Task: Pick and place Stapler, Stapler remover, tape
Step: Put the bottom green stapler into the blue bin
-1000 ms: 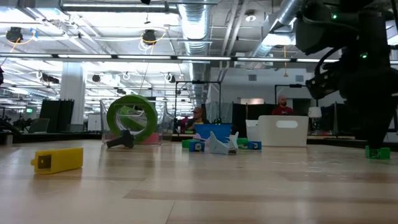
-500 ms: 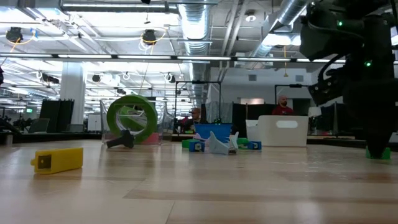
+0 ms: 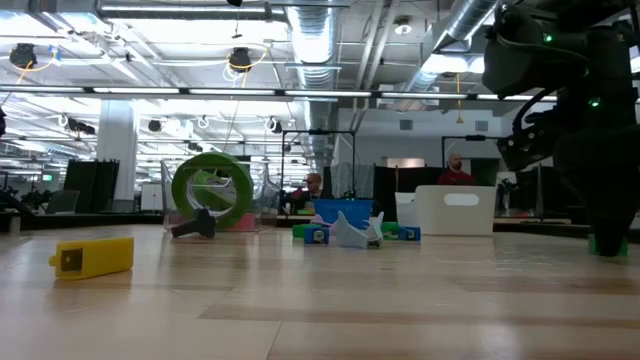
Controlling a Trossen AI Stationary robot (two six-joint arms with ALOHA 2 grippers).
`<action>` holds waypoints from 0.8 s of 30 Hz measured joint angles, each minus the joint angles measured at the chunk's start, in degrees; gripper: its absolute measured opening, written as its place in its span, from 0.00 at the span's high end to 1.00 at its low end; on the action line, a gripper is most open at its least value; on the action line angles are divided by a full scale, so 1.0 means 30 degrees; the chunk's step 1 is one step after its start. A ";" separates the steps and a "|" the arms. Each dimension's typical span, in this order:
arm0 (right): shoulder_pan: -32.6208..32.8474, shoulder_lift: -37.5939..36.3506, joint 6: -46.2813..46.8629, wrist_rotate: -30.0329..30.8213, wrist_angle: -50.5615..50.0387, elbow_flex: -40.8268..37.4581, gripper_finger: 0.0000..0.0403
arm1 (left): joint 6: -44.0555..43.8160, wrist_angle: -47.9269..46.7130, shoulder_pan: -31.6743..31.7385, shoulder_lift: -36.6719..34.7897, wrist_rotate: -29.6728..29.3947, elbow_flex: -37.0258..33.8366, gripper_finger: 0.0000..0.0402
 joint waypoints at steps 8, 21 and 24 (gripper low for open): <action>0.0000 -0.0007 0.0007 0.0006 -0.0021 0.0007 0.58 | -0.0001 0.0000 0.0000 0.0000 0.0000 0.0001 0.39; 0.0000 -0.0021 -0.0091 0.0007 0.0440 0.0046 0.57 | 0.0000 0.0000 0.0007 0.0000 0.0000 0.0000 0.39; -0.0046 -0.0024 -0.0138 0.0007 0.0457 0.0282 0.58 | 0.0000 0.0000 0.0003 0.0000 0.0000 0.0004 0.39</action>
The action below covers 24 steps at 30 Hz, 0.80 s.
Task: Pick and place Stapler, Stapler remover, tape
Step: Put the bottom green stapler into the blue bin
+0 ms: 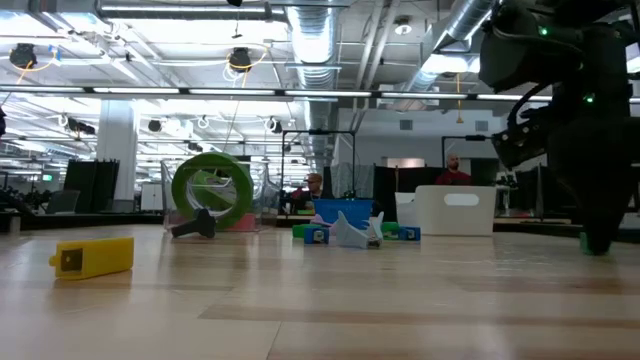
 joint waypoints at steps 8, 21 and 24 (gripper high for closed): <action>-0.0682 -0.0049 -0.0672 0.0073 -0.0017 0.1046 0.52 | 0.0000 0.0000 -0.0002 0.0000 0.0000 0.0003 0.39; -0.2967 -0.0049 -0.4624 0.0056 -0.0027 0.3437 0.54 | -0.0004 0.0000 0.0004 0.0000 0.0000 -0.0004 0.39; -0.3543 -0.0049 -0.5354 -0.0008 -0.0020 0.4066 0.52 | 0.0000 0.0000 0.0002 0.0000 0.0000 -0.0004 0.39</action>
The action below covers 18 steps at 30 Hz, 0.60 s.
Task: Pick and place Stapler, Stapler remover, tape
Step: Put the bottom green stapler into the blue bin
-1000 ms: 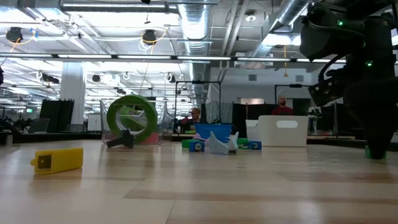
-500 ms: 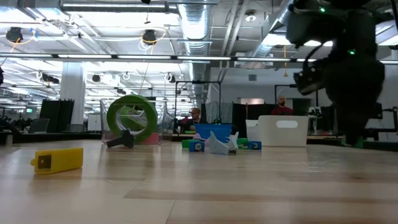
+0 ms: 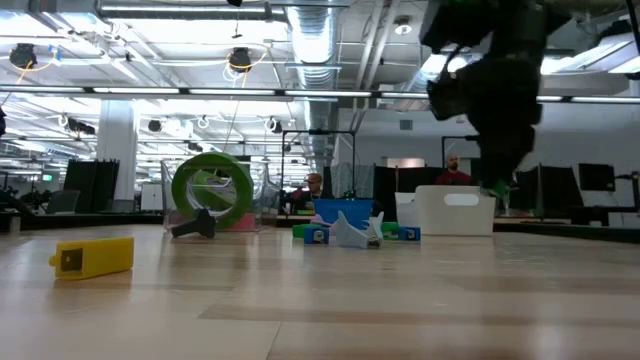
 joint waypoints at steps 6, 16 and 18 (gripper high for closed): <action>-0.1130 -0.0003 -0.1449 -0.0057 -0.0019 0.1194 0.55 | 0.0000 0.0007 -0.0005 0.0000 0.0000 0.0007 0.39; -0.4097 -0.0007 -0.4069 -0.0014 0.0032 0.3372 0.53 | -0.0003 0.0006 -0.0003 0.0000 0.0000 0.0000 0.39; -0.4703 -0.0007 -0.4835 -0.0007 0.0037 0.3825 0.52 | 0.0000 0.0007 -0.0005 0.0000 0.0000 0.0003 0.39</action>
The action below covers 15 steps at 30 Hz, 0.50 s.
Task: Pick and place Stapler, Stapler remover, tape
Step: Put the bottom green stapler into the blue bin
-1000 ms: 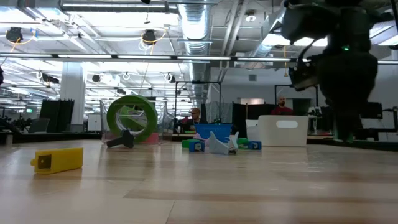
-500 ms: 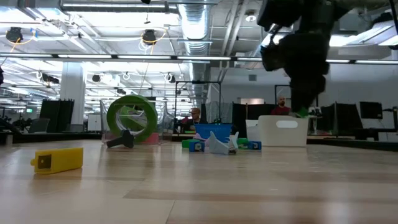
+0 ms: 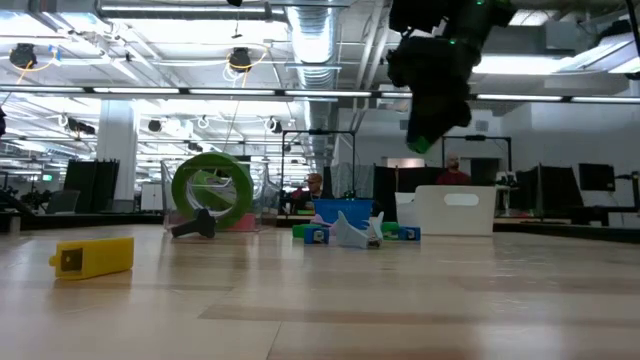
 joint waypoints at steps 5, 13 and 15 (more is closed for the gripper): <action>-0.1372 0.0000 -0.1610 0.0004 0.0422 0.0977 0.55 | -0.0006 0.0000 0.0000 0.0000 0.0000 -0.0001 0.39; -0.3179 0.0000 -0.3512 -0.0002 0.0878 0.1979 0.54 | 0.0000 0.0000 0.0003 0.0000 0.0000 0.0002 0.39; -0.3667 0.0000 -0.3860 0.0000 0.0935 0.2241 0.53 | -0.0002 0.0000 0.0002 0.0000 0.0000 0.0005 0.39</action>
